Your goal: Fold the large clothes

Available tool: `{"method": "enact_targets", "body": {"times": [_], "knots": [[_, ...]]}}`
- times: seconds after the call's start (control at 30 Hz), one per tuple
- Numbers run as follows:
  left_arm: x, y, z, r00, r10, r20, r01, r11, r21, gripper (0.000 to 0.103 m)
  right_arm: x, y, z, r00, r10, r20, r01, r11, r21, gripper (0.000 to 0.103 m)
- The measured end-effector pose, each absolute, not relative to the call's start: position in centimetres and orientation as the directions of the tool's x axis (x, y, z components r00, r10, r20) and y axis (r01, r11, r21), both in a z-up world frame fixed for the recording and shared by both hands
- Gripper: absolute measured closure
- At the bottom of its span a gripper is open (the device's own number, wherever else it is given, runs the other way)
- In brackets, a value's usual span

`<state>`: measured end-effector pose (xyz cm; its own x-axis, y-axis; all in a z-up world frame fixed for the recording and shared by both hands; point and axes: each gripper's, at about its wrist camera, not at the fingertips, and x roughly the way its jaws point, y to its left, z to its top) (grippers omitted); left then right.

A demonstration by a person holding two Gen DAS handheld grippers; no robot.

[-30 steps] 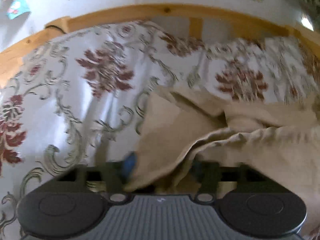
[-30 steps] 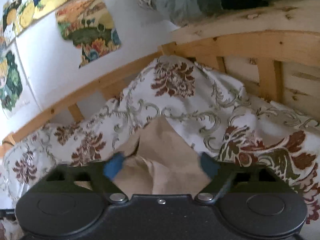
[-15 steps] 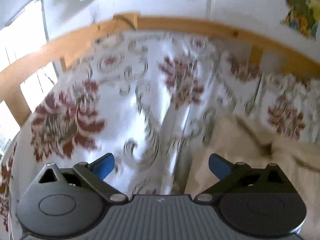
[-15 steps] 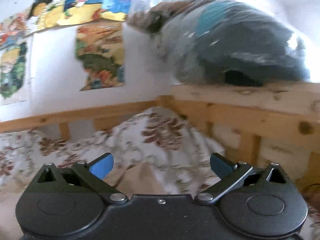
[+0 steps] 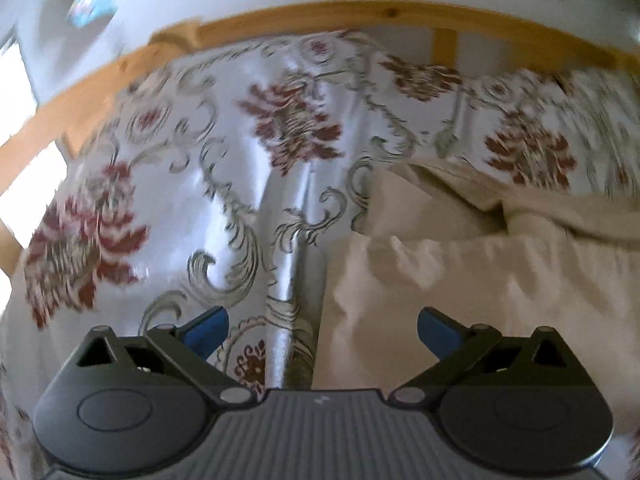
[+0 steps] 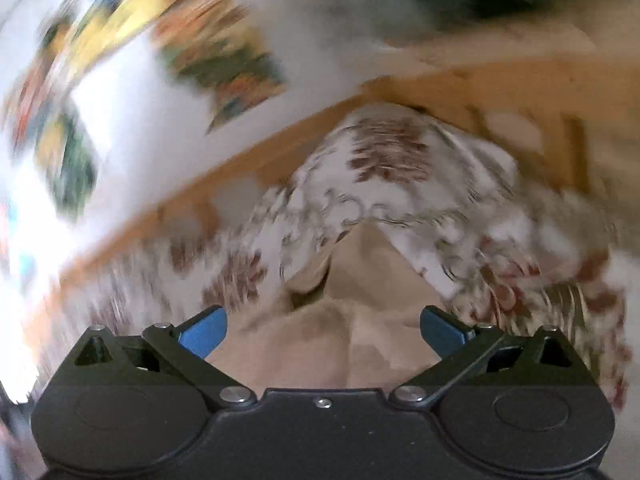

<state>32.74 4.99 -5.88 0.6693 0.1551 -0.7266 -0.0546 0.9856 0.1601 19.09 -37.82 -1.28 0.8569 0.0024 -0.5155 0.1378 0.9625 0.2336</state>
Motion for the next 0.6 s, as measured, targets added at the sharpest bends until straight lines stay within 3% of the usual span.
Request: {"method": "enact_targets", "body": {"times": [0.07,0.17,0.33,0.43,0.6], "knots": [[32.5,3.9,-6.1,0.693,0.176,-0.699,-0.018,0.974,0.227,0.000,19.4,-34.8,-1.7,0.848,-0.083,-0.523,0.085,0.996,-0.020,0.001],[32.1,2.5,-6.4,0.737,0.204,-0.644,-0.007,0.956,0.295,0.000,19.3,-30.7,-3.1,0.869,-0.217,-0.444,0.028,0.919,-0.393,0.001],[31.1,0.4,-5.0,0.836,0.128,-0.534,0.004,0.971,0.239,0.000,18.7,-27.7,-6.4,0.885,-0.275,-0.375,-0.083,0.700,-0.709,0.001],[30.0,-1.0,-5.1,0.887,0.043,-0.460,0.079,0.967,0.242,0.000,19.8,-27.8,-7.4,0.869,-0.356,-0.343,-0.038,0.643,-0.765,0.001],[29.0,-4.0,-7.9,0.938,-0.015,-0.345,0.166,0.896,0.412,0.000,22.2,-31.9,-5.5,0.788,-0.513,-0.341,0.224,0.754,-0.618,0.001]]}}
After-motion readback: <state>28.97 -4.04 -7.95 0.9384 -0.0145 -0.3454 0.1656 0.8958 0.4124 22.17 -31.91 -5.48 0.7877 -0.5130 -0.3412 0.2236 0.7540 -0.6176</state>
